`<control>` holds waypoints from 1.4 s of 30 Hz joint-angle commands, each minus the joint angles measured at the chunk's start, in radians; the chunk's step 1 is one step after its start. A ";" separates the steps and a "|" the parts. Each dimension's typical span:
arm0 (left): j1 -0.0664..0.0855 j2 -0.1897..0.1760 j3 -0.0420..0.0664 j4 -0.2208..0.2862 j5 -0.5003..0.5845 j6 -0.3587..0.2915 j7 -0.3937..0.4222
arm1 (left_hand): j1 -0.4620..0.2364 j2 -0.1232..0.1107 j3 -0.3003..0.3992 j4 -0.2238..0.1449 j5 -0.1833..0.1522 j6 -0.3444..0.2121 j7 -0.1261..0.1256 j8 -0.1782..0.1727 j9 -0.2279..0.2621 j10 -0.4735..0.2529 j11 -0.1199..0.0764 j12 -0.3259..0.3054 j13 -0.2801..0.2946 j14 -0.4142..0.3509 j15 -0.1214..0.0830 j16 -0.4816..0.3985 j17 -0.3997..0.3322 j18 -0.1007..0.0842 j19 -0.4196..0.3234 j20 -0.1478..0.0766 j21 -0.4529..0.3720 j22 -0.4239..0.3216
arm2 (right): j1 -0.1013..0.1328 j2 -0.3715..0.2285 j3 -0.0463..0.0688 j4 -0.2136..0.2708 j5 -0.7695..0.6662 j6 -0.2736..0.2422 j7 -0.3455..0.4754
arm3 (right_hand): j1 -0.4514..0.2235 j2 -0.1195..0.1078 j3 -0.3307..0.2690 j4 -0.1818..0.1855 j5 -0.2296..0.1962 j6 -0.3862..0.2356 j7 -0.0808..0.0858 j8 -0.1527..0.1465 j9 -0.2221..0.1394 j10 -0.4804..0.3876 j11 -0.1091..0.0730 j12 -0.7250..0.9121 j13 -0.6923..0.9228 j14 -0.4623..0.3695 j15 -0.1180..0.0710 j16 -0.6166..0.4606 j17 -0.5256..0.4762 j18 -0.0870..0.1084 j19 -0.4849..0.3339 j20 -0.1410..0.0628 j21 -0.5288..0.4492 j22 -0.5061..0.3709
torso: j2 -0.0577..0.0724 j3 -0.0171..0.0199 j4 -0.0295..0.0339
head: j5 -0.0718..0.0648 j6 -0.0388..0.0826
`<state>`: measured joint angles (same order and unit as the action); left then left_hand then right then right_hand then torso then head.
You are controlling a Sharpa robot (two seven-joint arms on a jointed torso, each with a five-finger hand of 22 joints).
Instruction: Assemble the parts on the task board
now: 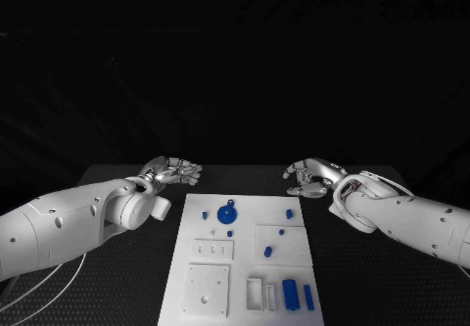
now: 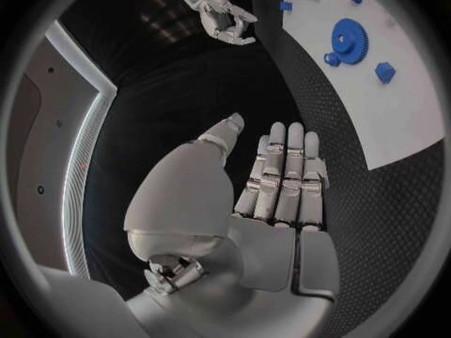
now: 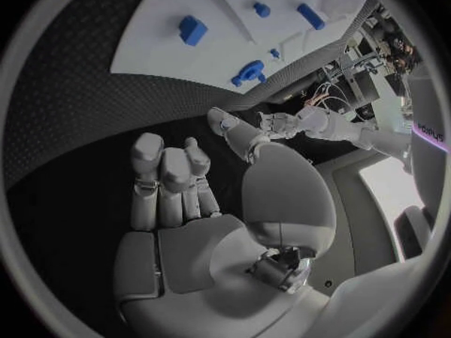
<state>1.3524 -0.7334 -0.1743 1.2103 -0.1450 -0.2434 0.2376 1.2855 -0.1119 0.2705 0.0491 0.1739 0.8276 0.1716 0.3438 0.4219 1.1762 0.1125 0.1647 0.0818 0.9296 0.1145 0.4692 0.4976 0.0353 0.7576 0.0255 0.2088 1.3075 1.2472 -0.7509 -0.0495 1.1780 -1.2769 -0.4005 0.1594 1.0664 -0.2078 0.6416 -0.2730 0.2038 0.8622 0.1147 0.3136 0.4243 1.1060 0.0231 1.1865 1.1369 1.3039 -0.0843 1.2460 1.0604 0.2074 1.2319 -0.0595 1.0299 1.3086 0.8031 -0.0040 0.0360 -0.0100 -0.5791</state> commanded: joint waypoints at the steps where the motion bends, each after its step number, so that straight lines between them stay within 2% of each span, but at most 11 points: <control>1: -0.005 0.000 0.000 -0.001 -0.014 0.024 0.012 | -0.005 0.004 -0.003 -0.007 -0.006 0.010 -0.002 0.002 0.002 0.008 0.000 0.005 0.001 0.006 0.000 0.006 0.001 0.011 0.003 -0.003 0.005 0.022 | -0.006 0.000 0.000 -0.036 0.082 0.095 0.069 | -0.007 0.007 -0.038 -0.009 -0.007 0.027 0.022 0.002 0.001 -0.008 0.001 0.006 -0.002 -0.007 -0.002 -0.005 0.003 0.054 -0.014 -0.001 -0.001 0.018 | -0.005 0.0074 -0.0128 | -0.001 0.000; 3: -0.007 0.000 0.000 -0.002 -0.014 0.025 0.013 | -0.005 0.004 -0.003 -0.007 -0.006 0.011 -0.002 0.002 0.002 0.008 0.000 0.005 0.001 0.006 0.000 0.006 0.002 0.011 0.003 -0.003 0.005 0.022 | -0.017 -0.010 0.000 -0.045 0.083 0.097 0.071 | -0.005 0.011 -0.072 -0.012 -0.017 0.026 0.023 0.001 0.000 -0.011 0.000 0.006 -0.003 -0.008 -0.002 -0.006 0.005 0.054 -0.019 -0.001 -0.001 0.017 | -0.005 0.0099 -0.0158 | -0.002 -0.001; 10: -0.012 -0.003 0.000 -0.002 -0.014 0.028 0.014 | -0.005 0.003 -0.003 -0.008 -0.007 0.011 -0.002 0.002 0.002 0.007 0.000 0.005 0.000 0.005 -0.001 0.006 0.002 0.010 0.004 -0.004 0.005 0.022 | -0.057 -0.025 -0.001 -0.076 0.085 0.114 0.075 | 0.000 0.010 -0.100 -0.012 -0.012 0.025 0.023 -0.002 -0.001 -0.015 0.001 0.006 -0.004 -0.010 -0.001 -0.009 0.007 0.054 -0.026 0.001 -0.002 0.017 | -0.006 0.0184 -0.0213 | 0.002 -0.005; 12: -0.014 -0.003 0.000 -0.002 -0.014 0.028 0.014 | -0.005 0.003 -0.003 -0.008 -0.007 0.011 -0.002 0.002 0.002 0.007 0.001 0.005 0.000 0.005 -0.001 0.007 0.001 0.010 0.004 -0.005 0.005 0.022 | -0.072 -0.022 -0.001 -0.088 0.085 0.115 0.077 | 0.004 0.010 -0.103 -0.013 -0.011 0.024 0.023 -0.002 -0.001 -0.016 0.002 0.005 -0.004 -0.011 -0.001 -0.010 0.007 0.054 -0.027 0.002 -0.003 0.017 | -0.005 0.0160 -0.0195 | 0.001 -0.007; 15: -0.017 -0.003 0.000 -0.003 -0.014 0.032 0.015 | -0.005 0.002 -0.004 -0.009 -0.007 0.010 -0.002 0.001 0.002 0.006 0.001 0.004 0.000 0.004 -0.001 0.007 0.001 0.009 0.004 -0.005 0.005 0.022 | -0.095 -0.013 -0.001 -0.106 0.088 0.113 0.082 | 0.012 0.011 -0.108 -0.014 -0.006 0.024 0.024 -0.003 -0.002 -0.017 0.002 0.005 -0.005 -0.012 0.000 -0.011 0.007 0.054 -0.031 0.003 -0.004 0.017 | -0.005 0.0151 -0.0178 | 0.000 -0.010; 16: -0.017 -0.003 0.000 -0.003 -0.014 0.033 0.015 | -0.005 0.002 -0.004 -0.009 -0.007 0.010 -0.002 0.001 0.002 0.006 0.001 0.004 0.000 0.004 -0.001 0.007 0.001 0.009 0.004 -0.005 0.005 0.022 | -0.100 -0.008 -0.001 -0.113 0.089 0.114 0.083 | 0.013 0.011 -0.110 -0.014 -0.005 0.024 0.024 -0.003 -0.002 -0.018 0.002 0.005 -0.005 -0.013 0.000 -0.012 0.007 0.054 -0.031 0.003 -0.004 0.017 | -0.005 0.0163 -0.0175 | 0.000 -0.012; 19: -0.019 -0.002 0.000 -0.002 -0.014 0.033 0.016 | -0.005 0.002 -0.004 -0.009 -0.007 0.010 -0.002 0.000 0.002 0.005 0.001 0.004 -0.001 0.004 0.000 0.007 0.001 0.008 0.004 -0.006 0.005 0.022 | -0.118 0.003 -0.001 -0.125 0.091 0.110 0.088 | 0.015 0.011 -0.113 -0.014 -0.003 0.024 0.025 -0.004 -0.002 -0.019 0.003 0.005 -0.005 -0.013 0.000 -0.012 0.008 0.054 -0.033 0.004 -0.004 0.017 | -0.006 0.0130 -0.0157 | -0.001 -0.017; 21: -0.020 -0.002 0.000 -0.002 -0.014 0.034 0.016 | -0.006 0.002 -0.004 -0.010 -0.007 0.010 -0.002 0.000 0.002 0.004 0.002 0.004 -0.001 0.003 0.000 0.007 0.001 0.008 0.004 -0.006 0.005 0.022 | -0.126 0.013 -0.001 -0.132 0.094 0.104 0.092 | 0.016 0.011 -0.115 -0.014 -0.002 0.023 0.025 -0.005 -0.003 -0.019 0.003 0.005 -0.005 -0.014 0.001 -0.013 0.008 0.054 -0.034 0.005 -0.004 0.017 | -0.006 0.0143 -0.0146 | -0.001 -0.018; 30: -0.022 -0.001 0.000 0.000 -0.014 0.037 0.016 | -0.006 0.003 -0.004 -0.010 -0.008 0.009 -0.001 -0.001 0.002 0.003 0.002 0.003 -0.001 0.002 0.000 0.007 0.001 0.007 0.003 -0.007 0.005 0.022 | -0.138 0.033 -0.001 -0.138 0.118 0.101 0.097 | 0.020 0.017 -0.121 -0.013 -0.001 0.023 0.026 -0.006 -0.004 -0.020 0.004 0.005 -0.006 -0.014 0.001 -0.014 0.008 0.054 -0.036 0.006 -0.004 0.017 | -0.007 0.0100 -0.0145 | -0.002 -0.023; 38: -0.022 -0.003 0.000 0.001 -0.014 0.036 0.013 | -0.007 0.003 -0.004 -0.010 -0.008 0.009 -0.001 -0.001 0.002 0.003 0.002 0.003 -0.002 0.002 0.000 0.007 0.001 0.006 0.003 -0.007 0.005 0.022 | -0.142 0.039 -0.001 -0.130 0.119 0.108 0.102 | 0.024 0.025 -0.125 -0.013 -0.002 0.024 0.026 -0.006 -0.004 -0.020 0.004 0.006 -0.006 -0.014 0.002 -0.014 0.009 0.054 -0.037 0.007 -0.004 0.017 | -0.008 0.0093 -0.0155 | 0.001 -0.029; 42: -0.022 -0.003 0.000 0.001 -0.014 0.036 0.013 | -0.007 0.003 -0.004 -0.010 -0.008 0.009 -0.001 -0.001 0.002 0.002 0.003 0.003 -0.002 0.001 0.000 0.007 0.001 0.006 0.003 -0.007 0.005 0.022 | -0.143 0.044 -0.001 -0.129 0.119 0.105 0.106 | 0.033 0.048 -0.125 -0.013 -0.025 0.043 0.022 0.002 -0.001 -0.020 0.000 0.007 -0.006 -0.014 -0.001 -0.014 0.011 0.054 -0.038 0.009 -0.003 0.018 | -0.008 0.0094 -0.0159 | 0.002 -0.029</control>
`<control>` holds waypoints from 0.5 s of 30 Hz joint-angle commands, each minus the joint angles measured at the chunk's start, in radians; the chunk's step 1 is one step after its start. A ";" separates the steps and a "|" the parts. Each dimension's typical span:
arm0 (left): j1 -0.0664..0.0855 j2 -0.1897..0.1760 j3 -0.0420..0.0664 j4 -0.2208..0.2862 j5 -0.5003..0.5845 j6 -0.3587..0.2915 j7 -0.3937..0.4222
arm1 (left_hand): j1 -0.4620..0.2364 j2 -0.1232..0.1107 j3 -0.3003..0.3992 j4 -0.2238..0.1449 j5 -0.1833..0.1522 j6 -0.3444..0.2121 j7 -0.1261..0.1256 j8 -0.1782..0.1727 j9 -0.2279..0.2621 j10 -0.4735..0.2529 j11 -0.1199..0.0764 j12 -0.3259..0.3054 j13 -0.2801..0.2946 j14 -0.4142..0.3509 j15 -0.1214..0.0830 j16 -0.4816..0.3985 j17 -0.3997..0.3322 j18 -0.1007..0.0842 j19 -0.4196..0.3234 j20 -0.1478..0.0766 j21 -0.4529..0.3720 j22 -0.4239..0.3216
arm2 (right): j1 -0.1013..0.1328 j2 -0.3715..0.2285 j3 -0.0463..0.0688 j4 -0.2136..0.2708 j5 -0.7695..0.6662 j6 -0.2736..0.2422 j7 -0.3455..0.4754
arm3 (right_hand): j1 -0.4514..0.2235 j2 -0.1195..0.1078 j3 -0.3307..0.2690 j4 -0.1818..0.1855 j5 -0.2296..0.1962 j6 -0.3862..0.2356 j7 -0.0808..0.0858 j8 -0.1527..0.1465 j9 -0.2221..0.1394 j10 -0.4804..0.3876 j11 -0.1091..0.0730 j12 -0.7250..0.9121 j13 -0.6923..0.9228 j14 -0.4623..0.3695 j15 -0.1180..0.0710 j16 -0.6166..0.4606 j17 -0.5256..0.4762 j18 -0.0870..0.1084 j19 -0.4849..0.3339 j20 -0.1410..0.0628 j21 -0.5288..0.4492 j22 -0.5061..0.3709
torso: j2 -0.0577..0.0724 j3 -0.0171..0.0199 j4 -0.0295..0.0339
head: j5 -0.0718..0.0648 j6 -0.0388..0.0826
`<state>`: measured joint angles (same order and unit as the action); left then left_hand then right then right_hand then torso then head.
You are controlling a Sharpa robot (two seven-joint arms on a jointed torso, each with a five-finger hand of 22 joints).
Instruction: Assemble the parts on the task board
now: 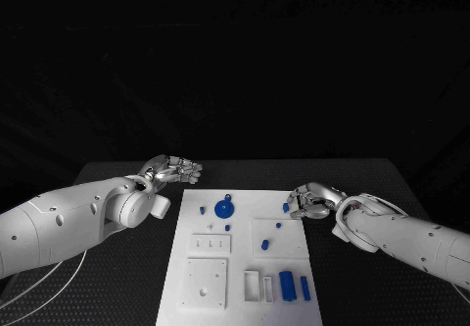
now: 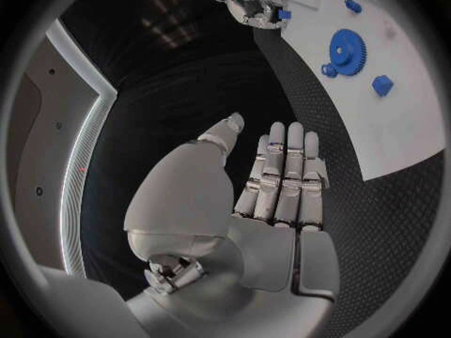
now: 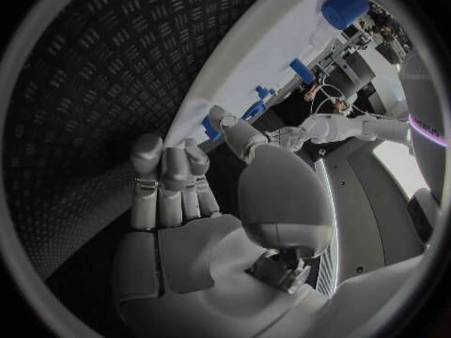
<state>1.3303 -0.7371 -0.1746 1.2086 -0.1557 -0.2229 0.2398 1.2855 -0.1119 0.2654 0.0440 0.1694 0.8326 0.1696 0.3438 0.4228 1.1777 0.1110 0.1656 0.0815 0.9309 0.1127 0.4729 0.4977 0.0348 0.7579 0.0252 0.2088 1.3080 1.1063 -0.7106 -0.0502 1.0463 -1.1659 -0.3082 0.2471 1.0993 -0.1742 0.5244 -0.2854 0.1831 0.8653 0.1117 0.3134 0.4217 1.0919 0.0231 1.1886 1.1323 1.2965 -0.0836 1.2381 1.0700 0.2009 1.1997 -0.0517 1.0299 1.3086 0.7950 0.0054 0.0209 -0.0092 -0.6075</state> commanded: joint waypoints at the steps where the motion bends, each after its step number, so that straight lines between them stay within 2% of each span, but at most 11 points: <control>1: 0.000 0.001 0.001 0.003 -0.003 0.016 0.011 | -0.007 0.003 0.001 -0.005 -0.003 0.004 0.001 -0.001 0.001 0.001 0.004 0.002 -0.002 0.000 0.002 0.004 0.001 0.006 0.003 -0.007 0.005 0.021 | -0.002 0.005 0.000 0.002 0.008 0.012 0.019 | 0.002 0.017 -0.007 -0.001 -0.008 0.043 0.024 0.003 0.001 -0.005 -0.001 0.005 -0.002 -0.006 -0.003 -0.007 0.001 0.061 -0.006 0.002 -0.002 0.018 | 0.000 0.0002 -0.0007 | 0.001 0.000; 5: 0.000 0.001 0.001 0.002 -0.003 0.017 0.010 | -0.008 0.003 0.001 -0.006 -0.003 0.004 0.002 -0.002 0.001 0.000 0.004 0.002 -0.002 0.000 0.002 0.004 0.001 0.006 0.003 -0.007 0.005 0.021 | -0.002 0.014 0.000 -0.003 0.008 0.012 0.019 | 0.013 0.027 -0.003 -0.001 -0.032 0.051 0.020 0.004 0.000 -0.004 -0.004 0.006 -0.003 -0.005 -0.006 -0.007 0.003 0.061 -0.008 0.004 -0.001 0.018 | 0.000 0.0005 -0.0008 | 0.001 -0.001; 15: 0.000 0.002 0.001 0.003 -0.003 0.018 0.010 | -0.008 0.004 0.001 -0.006 -0.003 0.004 0.002 -0.002 0.001 0.000 0.004 0.002 -0.002 -0.001 0.002 0.004 0.001 0.005 0.003 -0.008 0.005 0.021 | -0.002 0.025 0.000 -0.005 0.007 0.017 0.018 | 0.020 0.036 0.008 0.002 -0.063 0.056 0.019 0.002 -0.004 -0.003 -0.005 0.006 -0.005 -0.004 -0.007 -0.009 0.004 0.061 -0.008 0.006 0.001 0.017 | -0.001 0.0009 -0.0006 | 0.003 -0.003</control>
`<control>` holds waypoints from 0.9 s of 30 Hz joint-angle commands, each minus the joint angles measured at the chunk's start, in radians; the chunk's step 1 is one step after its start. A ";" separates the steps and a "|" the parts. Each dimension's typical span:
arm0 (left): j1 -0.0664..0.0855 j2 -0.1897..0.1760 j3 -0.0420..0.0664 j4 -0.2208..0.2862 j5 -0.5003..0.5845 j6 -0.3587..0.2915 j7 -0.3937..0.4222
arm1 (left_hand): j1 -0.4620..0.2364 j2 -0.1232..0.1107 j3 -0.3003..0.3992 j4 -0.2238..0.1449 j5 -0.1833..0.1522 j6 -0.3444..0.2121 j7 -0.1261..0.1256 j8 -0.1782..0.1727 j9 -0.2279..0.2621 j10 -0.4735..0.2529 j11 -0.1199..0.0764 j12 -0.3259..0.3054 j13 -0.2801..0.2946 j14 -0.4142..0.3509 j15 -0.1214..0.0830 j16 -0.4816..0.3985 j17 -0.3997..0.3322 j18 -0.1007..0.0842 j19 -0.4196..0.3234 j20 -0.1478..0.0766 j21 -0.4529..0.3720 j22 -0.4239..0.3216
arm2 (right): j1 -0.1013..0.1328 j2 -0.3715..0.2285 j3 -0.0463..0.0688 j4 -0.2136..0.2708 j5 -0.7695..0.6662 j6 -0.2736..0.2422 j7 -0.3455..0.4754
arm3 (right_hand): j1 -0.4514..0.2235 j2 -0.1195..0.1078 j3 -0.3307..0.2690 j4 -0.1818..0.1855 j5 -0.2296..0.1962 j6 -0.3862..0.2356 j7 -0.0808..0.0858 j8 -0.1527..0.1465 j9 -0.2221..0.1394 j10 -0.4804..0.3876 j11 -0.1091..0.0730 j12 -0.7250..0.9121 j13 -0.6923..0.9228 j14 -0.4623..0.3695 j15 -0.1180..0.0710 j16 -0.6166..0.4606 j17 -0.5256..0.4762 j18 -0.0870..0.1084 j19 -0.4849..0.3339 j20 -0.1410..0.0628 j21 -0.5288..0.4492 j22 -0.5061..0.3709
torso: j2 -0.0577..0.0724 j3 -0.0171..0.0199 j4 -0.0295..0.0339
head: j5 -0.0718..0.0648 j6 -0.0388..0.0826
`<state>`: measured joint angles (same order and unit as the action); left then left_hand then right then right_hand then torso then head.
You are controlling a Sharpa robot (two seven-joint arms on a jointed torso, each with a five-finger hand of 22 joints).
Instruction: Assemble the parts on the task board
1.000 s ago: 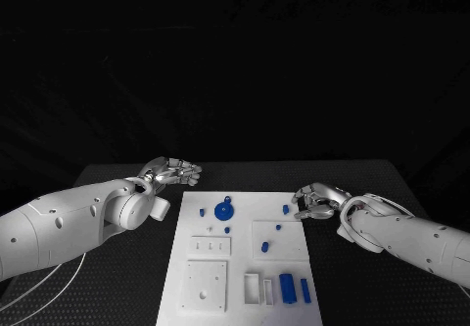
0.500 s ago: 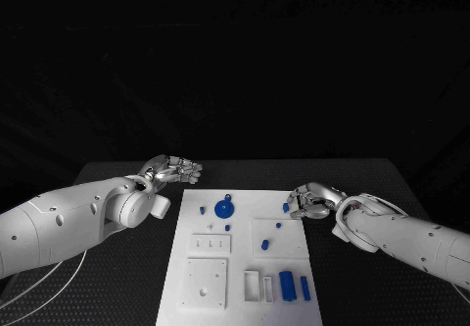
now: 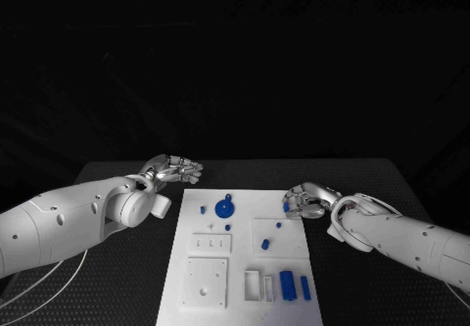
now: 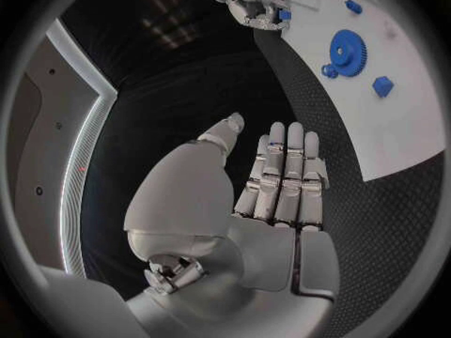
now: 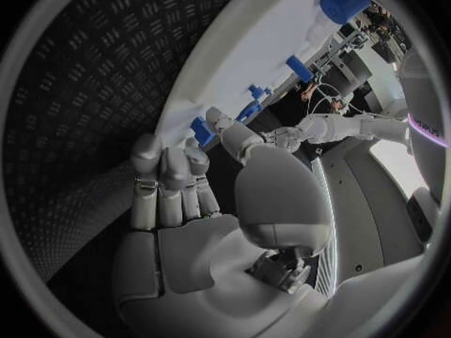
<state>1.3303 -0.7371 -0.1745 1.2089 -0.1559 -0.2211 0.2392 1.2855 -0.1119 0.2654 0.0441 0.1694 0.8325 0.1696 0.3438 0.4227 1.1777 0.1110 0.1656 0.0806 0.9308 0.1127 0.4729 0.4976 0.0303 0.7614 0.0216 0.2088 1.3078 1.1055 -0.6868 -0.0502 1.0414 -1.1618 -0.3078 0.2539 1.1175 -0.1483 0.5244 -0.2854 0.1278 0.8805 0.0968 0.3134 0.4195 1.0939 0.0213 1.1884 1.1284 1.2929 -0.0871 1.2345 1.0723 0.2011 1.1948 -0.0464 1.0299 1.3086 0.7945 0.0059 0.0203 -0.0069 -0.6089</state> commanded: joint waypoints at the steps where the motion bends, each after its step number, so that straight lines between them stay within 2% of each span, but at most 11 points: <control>1: 0.000 0.001 0.001 0.003 -0.003 0.016 0.010 | -0.008 0.004 0.001 -0.006 -0.003 0.004 0.002 -0.002 0.001 0.000 0.004 0.002 -0.001 -0.001 0.002 0.004 0.001 0.010 -0.001 -0.004 0.005 0.021 | -0.001 0.001 0.000 0.000 0.003 0.018 0.011 | 0.003 0.011 0.010 0.002 -0.012 0.042 0.034 0.002 -0.002 -0.005 -0.003 0.006 -0.001 -0.001 -0.004 -0.005 0.002 0.061 -0.004 0.001 0.001 0.017 | 0.000 0.0000 -0.0003 | 0.001 -0.002; 10: 0.000 0.001 0.001 0.002 -0.003 0.015 0.008 | -0.008 0.004 0.001 -0.007 -0.003 0.004 0.002 -0.002 0.001 0.000 0.004 0.002 -0.001 -0.001 0.001 0.005 0.001 0.009 -0.001 -0.005 0.005 0.021 | -0.001 0.005 0.000 -0.002 0.002 0.015 0.010 | -0.001 0.012 0.016 0.004 -0.021 0.061 0.029 0.008 -0.001 -0.004 -0.007 0.007 -0.002 0.000 -0.007 -0.006 0.004 0.061 -0.003 0.002 0.002 0.017 | -0.001 0.0001 -0.0023 | 0.006 0.001; 16: 0.000 0.001 0.001 0.003 -0.003 0.015 0.007 | -0.007 0.004 0.002 -0.008 -0.003 0.004 0.002 -0.003 0.001 -0.001 0.005 0.002 -0.002 -0.001 0.001 0.005 0.001 0.009 -0.001 -0.005 0.005 0.021 | -0.001 0.006 0.000 -0.002 0.001 0.011 0.008 | -0.003 0.020 0.023 0.005 -0.024 0.084 0.022 0.017 0.001 -0.003 -0.015 0.006 -0.003 0.001 -0.014 -0.007 0.005 0.061 -0.003 0.002 0.004 0.017 | 0.000 -0.0005 -0.0001 | 0.005 0.001; 21: 0.000 0.000 0.001 0.002 -0.003 0.015 0.007 | -0.007 0.005 0.002 -0.008 -0.003 0.004 0.002 -0.003 0.001 -0.001 0.005 0.002 -0.002 -0.001 0.001 0.005 0.001 0.008 -0.001 -0.005 0.005 0.021 | -0.001 0.007 0.000 -0.002 -0.001 0.014 0.006 | -0.002 0.028 0.051 0.013 -0.059 0.112 0.012 0.026 0.004 -0.002 -0.024 0.005 -0.005 0.001 -0.023 -0.009 0.006 0.061 -0.003 0.002 0.004 0.016 | -0.001 0.0001 -0.0010 | 0.006 0.001; 27: 0.000 -0.001 0.001 0.003 -0.003 0.017 0.005 | -0.007 0.005 0.002 -0.008 -0.003 0.004 0.003 -0.004 0.001 -0.001 0.005 0.002 -0.002 -0.001 0.001 0.006 0.001 0.008 -0.001 -0.005 0.005 0.021 | -0.001 0.010 0.000 -0.001 -0.001 0.013 0.007 | -0.012 0.024 0.059 0.018 -0.066 0.118 0.009 0.027 0.005 -0.002 -0.027 0.004 -0.005 0.001 -0.026 -0.011 0.007 0.061 -0.003 0.002 0.005 0.017 | -0.001 -0.0004 -0.0015 | 0.006 0.000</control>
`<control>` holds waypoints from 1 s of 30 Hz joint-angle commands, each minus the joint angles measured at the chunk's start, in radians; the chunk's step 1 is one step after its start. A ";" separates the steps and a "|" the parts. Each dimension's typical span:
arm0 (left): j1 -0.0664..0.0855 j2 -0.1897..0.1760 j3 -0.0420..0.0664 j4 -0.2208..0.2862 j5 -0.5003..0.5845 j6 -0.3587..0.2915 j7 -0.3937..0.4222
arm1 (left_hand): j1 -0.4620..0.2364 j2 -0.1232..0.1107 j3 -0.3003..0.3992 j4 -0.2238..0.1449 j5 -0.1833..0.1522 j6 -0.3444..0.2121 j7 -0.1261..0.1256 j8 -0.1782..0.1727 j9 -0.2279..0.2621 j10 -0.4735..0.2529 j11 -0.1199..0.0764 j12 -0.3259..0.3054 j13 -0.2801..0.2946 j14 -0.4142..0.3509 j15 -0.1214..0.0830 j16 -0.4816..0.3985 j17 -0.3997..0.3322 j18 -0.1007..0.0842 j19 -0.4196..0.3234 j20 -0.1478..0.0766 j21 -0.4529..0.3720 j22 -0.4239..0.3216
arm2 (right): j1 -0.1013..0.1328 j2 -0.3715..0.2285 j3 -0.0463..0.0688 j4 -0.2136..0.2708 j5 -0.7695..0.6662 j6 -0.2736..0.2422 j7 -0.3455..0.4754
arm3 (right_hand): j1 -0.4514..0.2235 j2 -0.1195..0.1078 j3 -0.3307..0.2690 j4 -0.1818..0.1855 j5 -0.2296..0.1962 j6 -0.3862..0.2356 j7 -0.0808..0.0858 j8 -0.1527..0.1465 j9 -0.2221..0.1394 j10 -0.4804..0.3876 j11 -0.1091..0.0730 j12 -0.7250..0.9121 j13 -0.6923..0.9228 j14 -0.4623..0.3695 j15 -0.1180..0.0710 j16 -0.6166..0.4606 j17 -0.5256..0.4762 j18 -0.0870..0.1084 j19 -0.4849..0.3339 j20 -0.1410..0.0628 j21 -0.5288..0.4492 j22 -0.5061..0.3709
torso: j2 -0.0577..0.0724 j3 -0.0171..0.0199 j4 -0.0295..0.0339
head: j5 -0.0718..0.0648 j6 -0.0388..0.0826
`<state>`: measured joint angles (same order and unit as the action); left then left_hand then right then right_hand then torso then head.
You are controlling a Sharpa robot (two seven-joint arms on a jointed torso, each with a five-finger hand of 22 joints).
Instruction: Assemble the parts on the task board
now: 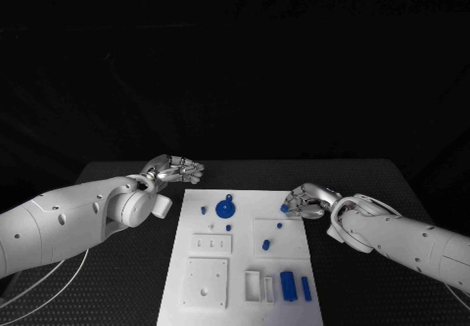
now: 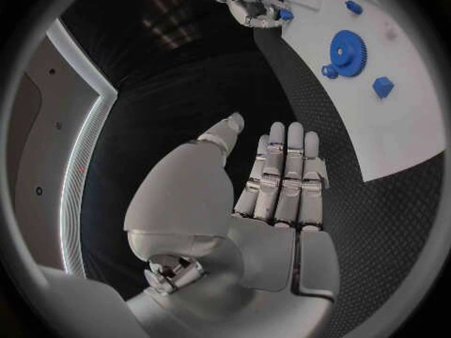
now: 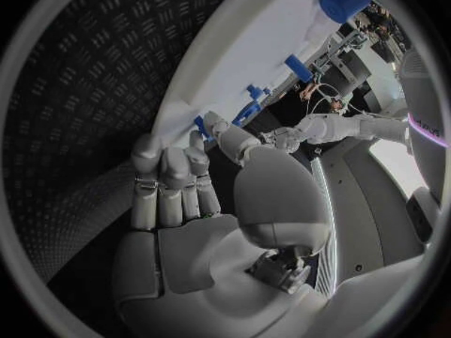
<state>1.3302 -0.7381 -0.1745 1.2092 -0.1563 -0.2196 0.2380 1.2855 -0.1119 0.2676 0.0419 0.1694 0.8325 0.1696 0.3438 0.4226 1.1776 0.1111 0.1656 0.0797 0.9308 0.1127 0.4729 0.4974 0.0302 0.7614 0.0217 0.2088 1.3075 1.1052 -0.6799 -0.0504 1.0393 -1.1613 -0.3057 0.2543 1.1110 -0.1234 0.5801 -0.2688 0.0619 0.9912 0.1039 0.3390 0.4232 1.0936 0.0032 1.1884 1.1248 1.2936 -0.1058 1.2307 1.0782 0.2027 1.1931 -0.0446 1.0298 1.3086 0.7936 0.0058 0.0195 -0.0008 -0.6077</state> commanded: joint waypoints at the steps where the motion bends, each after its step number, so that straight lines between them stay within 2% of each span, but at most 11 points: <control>1: 0.000 0.000 0.001 0.003 -0.003 0.015 0.006 | -0.007 0.005 0.000 -0.006 -0.003 0.004 0.003 -0.004 0.001 -0.001 0.005 0.002 -0.001 -0.002 0.001 0.006 0.001 0.008 -0.001 -0.006 0.005 0.021 | -0.001 0.003 0.000 0.002 -0.002 0.008 0.006 | -0.007 -0.003 0.003 0.001 0.001 0.006 0.002 0.000 0.000 -0.001 -0.009 0.004 -0.001 0.001 -0.007 -0.007 0.002 0.059 -0.001 0.000 0.005 0.017 | 0.000 -0.0006 -0.0007 | 0.000 -0.001; 7: 0.000 0.001 0.001 0.002 -0.003 0.016 0.005 | -0.007 0.004 0.000 -0.007 -0.003 0.003 0.003 -0.004 0.001 -0.002 0.005 0.002 -0.001 -0.002 0.001 0.006 0.001 0.008 -0.001 -0.006 0.005 0.021 | -0.001 0.002 0.000 0.003 -0.005 0.004 0.002 | -0.013 -0.028 -0.018 -0.019 0.036 -0.025 0.011 -0.020 -0.007 -0.005 -0.001 0.003 -0.001 -0.002 -0.001 -0.009 0.004 0.059 -0.004 -0.004 0.006 0.017 | 0.000 -0.0007 0.0009 | -0.002 -0.001; 8: 0.000 0.001 0.001 0.002 -0.003 0.016 0.005 | -0.007 0.004 0.000 -0.007 -0.003 0.003 0.003 -0.005 0.000 -0.003 0.005 0.002 -0.001 -0.002 0.001 0.006 0.001 0.007 -0.001 -0.006 0.005 0.021 | -0.001 0.002 0.000 0.003 -0.005 0.002 0.001 | -0.009 -0.038 -0.025 -0.020 0.042 -0.043 0.016 -0.030 -0.011 -0.008 0.003 0.003 0.000 -0.003 0.003 -0.009 0.005 0.059 -0.005 -0.005 0.005 0.016 | 0.000 -0.0005 0.0011 | -0.002 -0.001; 10: 0.000 0.000 0.001 0.002 -0.003 0.015 0.005 | -0.007 0.004 0.000 -0.007 -0.003 0.003 0.003 -0.005 0.000 -0.003 0.006 0.001 -0.002 -0.002 0.001 0.006 0.001 0.007 -0.001 -0.006 0.005 0.021 | -0.001 0.001 0.000 0.003 -0.007 0.005 0.001 | -0.003 -0.044 -0.035 -0.021 0.050 -0.055 0.021 -0.037 -0.014 -0.014 0.009 0.003 0.001 -0.005 0.008 -0.011 0.006 0.059 -0.008 -0.007 0.004 0.016 | 0.000 -0.0006 0.0011 | -0.001 -0.001; 16: 0.000 0.001 0.001 0.001 -0.003 0.016 0.004 | -0.007 0.003 0.000 -0.008 -0.004 0.002 0.004 -0.006 0.000 -0.005 0.006 0.001 -0.002 -0.003 0.001 0.006 0.001 0.007 -0.001 -0.006 0.004 0.021 | -0.001 0.001 0.000 0.005 -0.016 0.001 0.003 | 0.043 -0.066 -0.053 -0.022 0.035 -0.125 0.046 -0.074 -0.029 -0.042 0.032 0.002 0.006 -0.019 0.030 -0.017 0.008 0.059 -0.026 -0.008 -0.004 0.016 | 0.000 0.0001 0.0000 | 0.001 0.000; 20: 0.000 0.002 0.001 0.001 -0.003 0.017 0.004 | -0.007 0.003 0.000 -0.009 -0.004 0.001 0.004 -0.007 0.000 -0.006 0.007 0.000 -0.003 -0.003 0.001 0.007 0.001 0.006 -0.001 -0.006 0.004 0.021 | -0.001 0.003 0.000 0.002 -0.022 0.009 0.005 | 0.080 -0.069 -0.048 -0.021 0.029 -0.135 0.054 -0.078 -0.030 -0.058 0.041 0.004 0.008 -0.030 0.040 -0.019 0.011 0.059 -0.038 -0.004 -0.009 0.016 | 0.000 0.0004 0.0007 | 0.001 -0.001; 23: 0.000 0.002 0.001 0.000 -0.003 0.016 0.004 | -0.007 0.003 0.000 -0.009 -0.004 0.001 0.005 -0.007 0.000 -0.006 0.007 0.000 -0.003 -0.003 0.001 0.007 0.001 0.006 -0.001 -0.007 0.004 0.021 | -0.001 0.005 0.000 0.000 -0.028 0.017 0.006 | 0.125 -0.064 -0.017 -0.022 0.032 -0.134 0.049 -0.077 -0.030 -0.064 0.038 0.005 0.008 -0.035 0.037 -0.020 0.012 0.059 -0.044 -0.002 -0.013 0.016 | 0.000 0.0007 0.0009 | 0.002 0.000; 27: 0.000 0.003 0.001 -0.001 -0.003 0.017 0.003 | -0.007 0.003 0.001 -0.009 -0.004 0.000 0.005 -0.007 0.000 -0.007 0.007 0.000 -0.003 -0.004 0.001 0.007 0.001 0.006 -0.001 -0.007 0.004 0.021 | -0.001 0.009 0.000 -0.003 -0.028 0.032 0.009 | 0.142 -0.049 0.062 -0.016 0.000 -0.106 0.009 -0.056 -0.022 -0.074 -0.002 0.003 0.000 -0.048 0.003 -0.018 0.017 0.059 -0.054 0.012 -0.013 0.019 | 0.000 0.0008 0.0000 | 0.003 -0.001; 30: 0.000 0.004 0.001 -0.001 -0.003 0.020 0.002 | -0.007 0.003 0.001 -0.009 -0.004 0.000 0.005 -0.008 0.000 -0.007 0.007 0.000 -0.003 -0.004 0.001 0.007 0.001 0.006 -0.001 -0.007 0.004 0.021 | -0.001 0.012 0.000 -0.010 -0.028 0.036 0.011 | 0.128 -0.038 0.101 -0.015 -0.008 -0.097 -0.003 -0.047 -0.018 -0.079 -0.012 0.006 -0.008 -0.054 -0.009 -0.015 0.021 0.059 -0.057 0.013 -0.009 0.020 | 0.000 0.0009 -0.0002 | 0.004 -0.001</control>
<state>1.3302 -0.7364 -0.1745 1.2072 -0.1569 -0.2175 0.2362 1.2855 -0.1119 0.2700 0.0396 0.1694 0.8325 0.1696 0.3398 0.4225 1.1740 0.1146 0.1656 0.0778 0.9308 0.1127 0.4728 0.4973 0.0301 0.7613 0.0218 0.2088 1.3081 1.1055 -0.6693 -0.0502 1.0324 -1.1749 -0.2963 0.2550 1.2417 -0.1673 0.6757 -0.2843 0.0580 0.8939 0.1072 0.2866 0.4042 1.0159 -0.0030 1.1887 1.1185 1.2410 -0.1082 1.2114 1.0989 0.2092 1.1424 -0.0310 1.0222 1.3083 0.7936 0.0064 0.0197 0.0026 -0.6082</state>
